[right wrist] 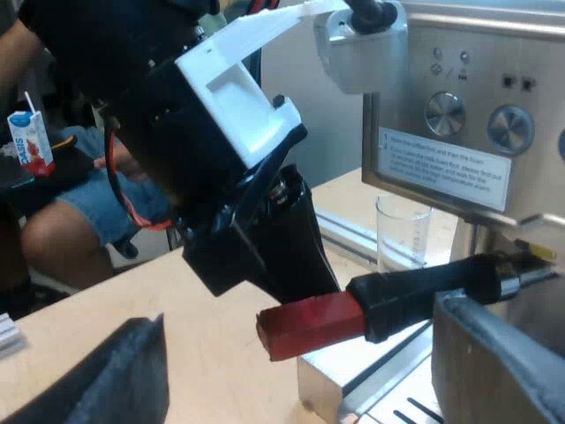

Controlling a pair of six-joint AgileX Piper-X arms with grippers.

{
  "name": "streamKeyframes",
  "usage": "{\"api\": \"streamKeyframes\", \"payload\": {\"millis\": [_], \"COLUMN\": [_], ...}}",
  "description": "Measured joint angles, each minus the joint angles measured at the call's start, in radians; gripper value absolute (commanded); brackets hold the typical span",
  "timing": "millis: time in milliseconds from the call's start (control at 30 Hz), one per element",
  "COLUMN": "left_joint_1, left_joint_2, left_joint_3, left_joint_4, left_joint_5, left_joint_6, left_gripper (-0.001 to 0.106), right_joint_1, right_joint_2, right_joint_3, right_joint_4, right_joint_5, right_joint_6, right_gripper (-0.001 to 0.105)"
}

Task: Put the handle in the coffee machine

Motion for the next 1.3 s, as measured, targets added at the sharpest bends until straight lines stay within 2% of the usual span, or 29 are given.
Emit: {"api": "streamKeyframes", "payload": {"millis": [333, 533, 700, 900, 1067, 1300], "left_joint_1": [-0.080, -0.087, -0.123, -0.214, -0.263, -0.269], "left_joint_2": [0.000, 0.000, 0.003, 0.003, 0.003, 0.003], "left_joint_3": [0.002, 0.002, 0.002, 0.002, 0.002, 0.009], "left_joint_4": [-0.010, -0.011, -0.016, -0.034, -0.049, -0.073], "left_joint_5": [-0.066, -0.038, -0.046, -0.120, -0.155, -0.132], "left_joint_6": [-0.048, -0.048, -0.048, -0.052, -0.002, 0.012], "left_gripper": [0.000, 0.000, 0.000, 0.000, 0.000, 0.000], "right_joint_1": [0.000, 0.000, 0.000, 0.000, 0.000, 0.000], "right_joint_2": [-0.082, -0.098, -0.098, -0.098, -0.100, -0.139], "right_joint_3": [0.000, 0.000, 0.000, 0.000, 0.000, 0.000], "right_joint_4": [0.137, 0.148, 0.154, 0.156, 0.178, 0.220], "right_joint_5": [-0.002, -0.002, -0.002, -0.002, -0.004, 0.013], "right_joint_6": [0.000, 0.000, 0.000, 0.000, 0.000, 0.000], "right_gripper": [0.064, 0.064, 0.064, 0.064, 0.058, 0.056]}}
